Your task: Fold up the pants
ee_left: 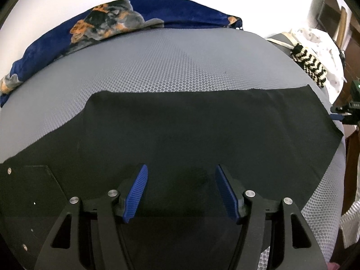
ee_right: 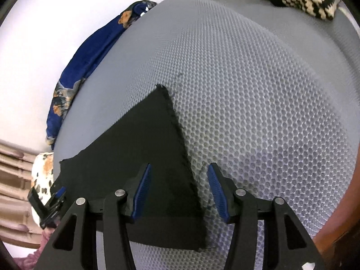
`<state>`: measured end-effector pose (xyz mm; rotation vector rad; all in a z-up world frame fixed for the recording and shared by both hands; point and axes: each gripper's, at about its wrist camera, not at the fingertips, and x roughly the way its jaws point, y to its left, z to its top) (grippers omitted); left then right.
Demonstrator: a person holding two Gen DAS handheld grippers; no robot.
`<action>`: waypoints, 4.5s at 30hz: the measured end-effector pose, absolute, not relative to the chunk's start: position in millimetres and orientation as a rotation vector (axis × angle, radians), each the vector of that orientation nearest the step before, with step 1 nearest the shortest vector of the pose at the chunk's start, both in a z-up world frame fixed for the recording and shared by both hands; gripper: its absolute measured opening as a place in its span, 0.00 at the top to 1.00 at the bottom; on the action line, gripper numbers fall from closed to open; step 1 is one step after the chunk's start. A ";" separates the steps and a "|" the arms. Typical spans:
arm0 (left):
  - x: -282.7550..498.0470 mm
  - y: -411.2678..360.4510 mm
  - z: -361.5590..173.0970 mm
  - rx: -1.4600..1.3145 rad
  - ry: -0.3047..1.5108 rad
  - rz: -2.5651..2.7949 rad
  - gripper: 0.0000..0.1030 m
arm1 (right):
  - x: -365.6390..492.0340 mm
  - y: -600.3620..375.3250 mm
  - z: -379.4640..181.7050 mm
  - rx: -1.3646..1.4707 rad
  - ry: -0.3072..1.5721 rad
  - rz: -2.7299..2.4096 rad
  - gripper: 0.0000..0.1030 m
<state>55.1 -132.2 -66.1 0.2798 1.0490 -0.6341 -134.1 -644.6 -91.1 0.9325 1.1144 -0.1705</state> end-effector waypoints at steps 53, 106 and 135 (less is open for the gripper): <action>62.1 -32.7 -34.7 0.058 0.984 -0.527 0.29 | 36.2 -401.9 -52.3 0.894 1.137 0.294 0.91; 104.3 -91.6 -100.6 -0.510 1.511 -0.900 0.63 | -6.7 -369.8 -59.9 0.779 1.013 0.038 0.33; 88.8 -49.6 -85.0 -0.121 1.360 -0.806 0.93 | 6.6 -348.6 -46.7 0.651 1.051 -0.006 0.29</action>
